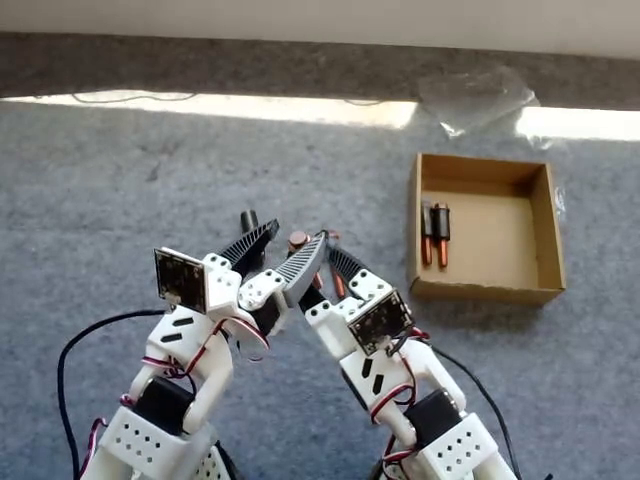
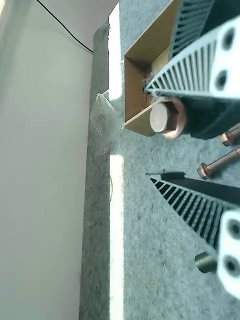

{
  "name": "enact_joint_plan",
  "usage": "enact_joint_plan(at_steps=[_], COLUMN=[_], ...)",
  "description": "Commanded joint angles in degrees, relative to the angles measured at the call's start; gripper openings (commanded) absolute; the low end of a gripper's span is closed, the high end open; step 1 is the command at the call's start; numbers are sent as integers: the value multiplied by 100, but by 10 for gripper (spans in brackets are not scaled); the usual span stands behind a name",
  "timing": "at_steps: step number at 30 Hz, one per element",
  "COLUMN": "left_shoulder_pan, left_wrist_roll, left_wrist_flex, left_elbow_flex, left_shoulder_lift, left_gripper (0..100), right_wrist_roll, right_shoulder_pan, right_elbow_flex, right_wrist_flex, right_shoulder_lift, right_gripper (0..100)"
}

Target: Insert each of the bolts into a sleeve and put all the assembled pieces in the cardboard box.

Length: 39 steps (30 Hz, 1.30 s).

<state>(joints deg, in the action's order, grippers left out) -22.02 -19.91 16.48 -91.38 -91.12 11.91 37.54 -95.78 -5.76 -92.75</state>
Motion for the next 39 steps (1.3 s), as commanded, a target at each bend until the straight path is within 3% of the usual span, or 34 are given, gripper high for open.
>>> enact_joint_plan(at_steps=[1, 27, 39], left_shoulder_pan=[-48, -31, 2044], left_wrist_roll=[-9, -9, -35], left_wrist_flex=[18, 26, 26], left_elbow_flex=[75, 840, 971], left_shoulder_lift=[-48, -57, -57], left_gripper=[232, 228, 201], right_wrist_roll=[-62, -44, -35], right_shoulder_pan=[4, 4, 4], right_elbow_flex=[-699, -708, -716], right_wrist_flex=[57, 57, 57], right_shoulder_lift=[-84, -84, -84], right_gripper=[5, 5, 5])
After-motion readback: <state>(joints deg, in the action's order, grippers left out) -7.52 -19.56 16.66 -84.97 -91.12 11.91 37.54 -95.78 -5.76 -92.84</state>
